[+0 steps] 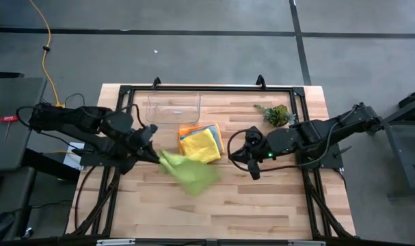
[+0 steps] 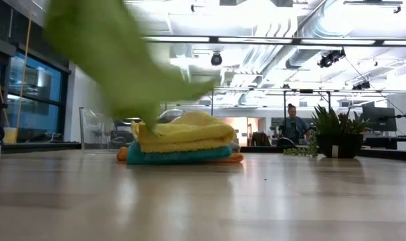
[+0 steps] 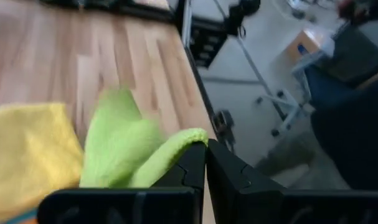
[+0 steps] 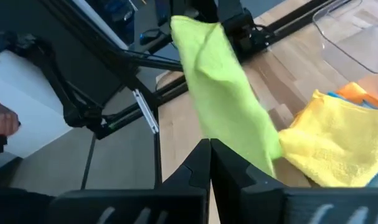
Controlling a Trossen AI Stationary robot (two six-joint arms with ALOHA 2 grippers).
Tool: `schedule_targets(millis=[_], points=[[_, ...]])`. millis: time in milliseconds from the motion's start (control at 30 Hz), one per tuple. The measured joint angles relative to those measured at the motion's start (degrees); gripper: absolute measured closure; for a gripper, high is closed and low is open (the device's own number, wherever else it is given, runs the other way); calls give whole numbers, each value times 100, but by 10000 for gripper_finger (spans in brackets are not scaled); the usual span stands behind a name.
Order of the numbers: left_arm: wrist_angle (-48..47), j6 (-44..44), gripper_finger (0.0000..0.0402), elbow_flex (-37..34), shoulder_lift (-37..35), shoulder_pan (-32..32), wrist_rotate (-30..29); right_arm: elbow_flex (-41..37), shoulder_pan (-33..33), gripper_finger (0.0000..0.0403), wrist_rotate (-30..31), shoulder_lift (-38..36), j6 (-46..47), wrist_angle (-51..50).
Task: Fold microfiber towels
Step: Fold the green towel
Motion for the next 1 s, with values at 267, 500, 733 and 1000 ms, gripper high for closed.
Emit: schedule_targets(millis=[267, 500, 733, 1000], points=[[-720, 26, 401, 0, 239, -19, -44, -6, 0, 402, 66, 4, 93, -11], [-658, 115, 401, 0, 577, -21, -48, -10, -2, 403, 483, 157, 320, 305], [-1102, 613, 401, 2, 1390, -746, -230, -10, -9, 387, 400, 660, 303, 309], [-2084, 150, 401, -40, 2037, -2239, -1555, -13, -77, 274, 180, 1508, -76, 463]])
